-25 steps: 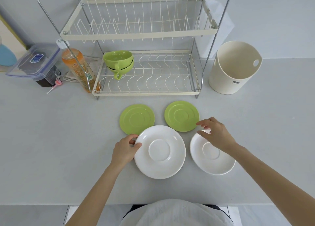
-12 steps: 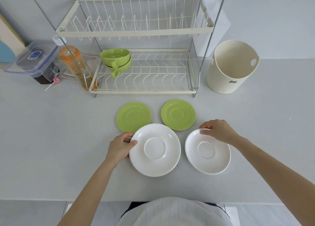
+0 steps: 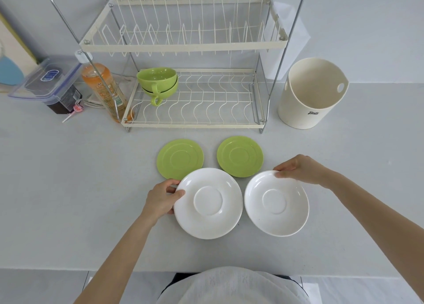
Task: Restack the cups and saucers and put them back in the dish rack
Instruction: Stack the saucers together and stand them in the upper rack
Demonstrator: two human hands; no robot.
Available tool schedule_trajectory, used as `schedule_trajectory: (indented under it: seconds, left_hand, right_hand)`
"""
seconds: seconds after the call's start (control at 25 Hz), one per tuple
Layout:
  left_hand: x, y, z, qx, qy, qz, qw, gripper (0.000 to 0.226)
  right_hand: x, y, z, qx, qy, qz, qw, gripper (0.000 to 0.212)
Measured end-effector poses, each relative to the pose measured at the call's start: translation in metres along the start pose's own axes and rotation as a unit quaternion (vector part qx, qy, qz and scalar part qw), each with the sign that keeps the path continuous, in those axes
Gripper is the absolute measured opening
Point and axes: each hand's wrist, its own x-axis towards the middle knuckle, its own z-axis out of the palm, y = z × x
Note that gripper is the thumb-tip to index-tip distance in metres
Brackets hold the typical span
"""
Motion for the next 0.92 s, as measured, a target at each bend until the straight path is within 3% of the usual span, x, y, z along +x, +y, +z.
schedule_trajectory:
  seconds: [0.24, 0.56, 0.76, 0.92]
  left_hand:
    - [0.0, -0.001, -0.001, -0.008, -0.006, 0.002, 1.0, 0.033]
    - [-0.002, -0.002, -0.001, -0.034, -0.01, 0.001, 0.999, 0.03]
    - [-0.005, -0.006, -0.009, -0.131, -0.053, -0.031, 0.989, 0.029]
    - [-0.005, -0.005, -0.01, -0.143, -0.065, -0.033, 0.987, 0.03]
  right_hand:
    - [-0.003, -0.027, -0.002, 0.169, 0.001, 0.005, 0.986, 0.013]
    - [0.008, -0.062, 0.054, 0.313, 0.015, 0.06, 0.948, 0.028]
    - [0.005, -0.065, 0.077, 0.294, 0.055, 0.072, 0.952, 0.026]
    - [0.0, -0.071, 0.085, 0.173, 0.121, 0.037, 0.977, 0.021]
